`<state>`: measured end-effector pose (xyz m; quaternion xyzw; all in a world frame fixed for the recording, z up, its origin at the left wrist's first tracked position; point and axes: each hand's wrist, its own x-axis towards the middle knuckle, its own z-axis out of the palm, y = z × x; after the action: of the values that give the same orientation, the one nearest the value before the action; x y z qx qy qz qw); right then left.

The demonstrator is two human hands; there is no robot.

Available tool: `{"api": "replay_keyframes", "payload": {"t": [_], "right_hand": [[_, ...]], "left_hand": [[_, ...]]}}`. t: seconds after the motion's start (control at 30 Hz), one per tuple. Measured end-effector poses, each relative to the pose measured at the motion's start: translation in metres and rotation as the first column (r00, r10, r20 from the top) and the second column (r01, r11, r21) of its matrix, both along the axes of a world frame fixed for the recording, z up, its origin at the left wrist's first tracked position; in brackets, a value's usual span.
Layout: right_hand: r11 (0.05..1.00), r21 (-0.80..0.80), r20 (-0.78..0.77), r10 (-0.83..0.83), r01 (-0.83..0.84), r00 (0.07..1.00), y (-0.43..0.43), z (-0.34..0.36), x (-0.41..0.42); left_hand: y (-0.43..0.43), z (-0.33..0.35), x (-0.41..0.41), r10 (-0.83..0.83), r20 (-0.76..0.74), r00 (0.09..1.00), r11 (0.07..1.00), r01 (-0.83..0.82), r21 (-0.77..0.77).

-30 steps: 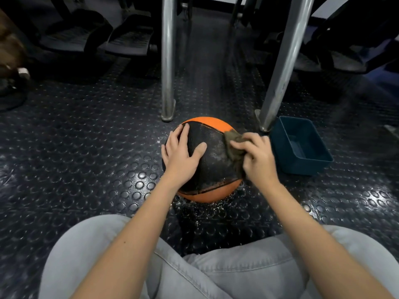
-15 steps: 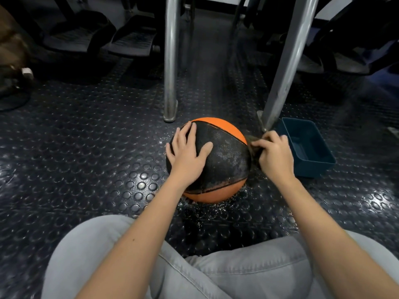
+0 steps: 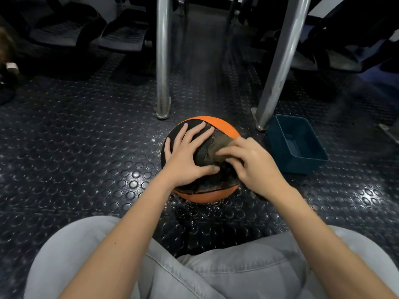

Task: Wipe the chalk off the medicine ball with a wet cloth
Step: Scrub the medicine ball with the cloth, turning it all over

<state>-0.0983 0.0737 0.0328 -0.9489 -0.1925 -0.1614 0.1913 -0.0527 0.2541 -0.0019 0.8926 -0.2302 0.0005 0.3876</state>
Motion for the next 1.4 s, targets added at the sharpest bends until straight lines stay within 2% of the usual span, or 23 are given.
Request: {"api": "replay_keyframes", "payload": {"t": [0.07,0.17,0.23,0.4,0.6,0.67,0.8,1.0,1.13,1.2,1.33,1.4], "right_hand": [[1.000,-0.018,-0.024,-0.014,0.014,1.000,-0.003,0.003,0.003],[0.976,-0.036,-0.027,-0.218,0.217,0.976,-0.013,0.012,0.026],[0.964,-0.041,-0.021,-0.263,0.262,0.964,-0.010,0.012,0.029],[0.992,-0.049,0.049,-0.114,0.116,0.992,0.009,-0.003,-0.016],[0.948,-0.057,-0.024,-0.314,0.312,0.949,-0.002,0.012,0.023],[0.950,-0.040,-0.016,-0.311,0.310,0.950,0.006,0.009,0.015],[0.982,-0.029,0.058,-0.186,0.188,0.981,0.015,-0.003,-0.015],[0.926,-0.038,0.001,-0.377,0.377,0.926,-0.006,0.015,0.038],[0.977,0.024,0.047,-0.215,0.214,0.976,0.013,0.001,-0.004],[0.988,-0.022,0.099,-0.147,0.150,0.984,0.015,-0.002,-0.011],[0.940,-0.046,0.041,-0.336,0.338,0.941,-0.002,0.012,0.034],[0.924,-0.044,0.008,-0.381,0.381,0.925,-0.006,0.012,0.041]], "left_hand": [[0.001,0.000,-0.002,-0.018,0.003,1.000,1.000,0.018,0.018],[-0.003,0.003,-0.007,-0.034,0.011,0.999,0.997,0.033,0.075],[-0.005,0.003,-0.008,-0.015,0.014,1.000,0.998,0.014,0.068],[-0.001,0.000,-0.006,0.027,0.004,1.000,1.000,-0.027,-0.009],[-0.012,0.005,-0.002,0.055,0.014,0.998,0.997,-0.055,0.056],[-0.012,0.004,0.000,0.078,0.007,0.997,0.996,-0.079,0.050],[-0.006,0.002,0.000,0.073,-0.007,0.997,0.997,-0.073,0.013],[-0.012,0.002,-0.005,0.062,0.014,0.998,0.997,-0.063,0.047],[-0.008,0.000,-0.004,0.095,0.004,0.995,0.995,-0.095,0.005],[-0.007,0.001,-0.004,0.092,0.006,0.996,0.996,-0.092,0.002],[-0.011,0.002,-0.007,0.083,0.015,0.996,0.996,-0.083,0.039],[-0.014,0.001,-0.007,0.084,0.020,0.996,0.995,-0.085,0.049]]}}
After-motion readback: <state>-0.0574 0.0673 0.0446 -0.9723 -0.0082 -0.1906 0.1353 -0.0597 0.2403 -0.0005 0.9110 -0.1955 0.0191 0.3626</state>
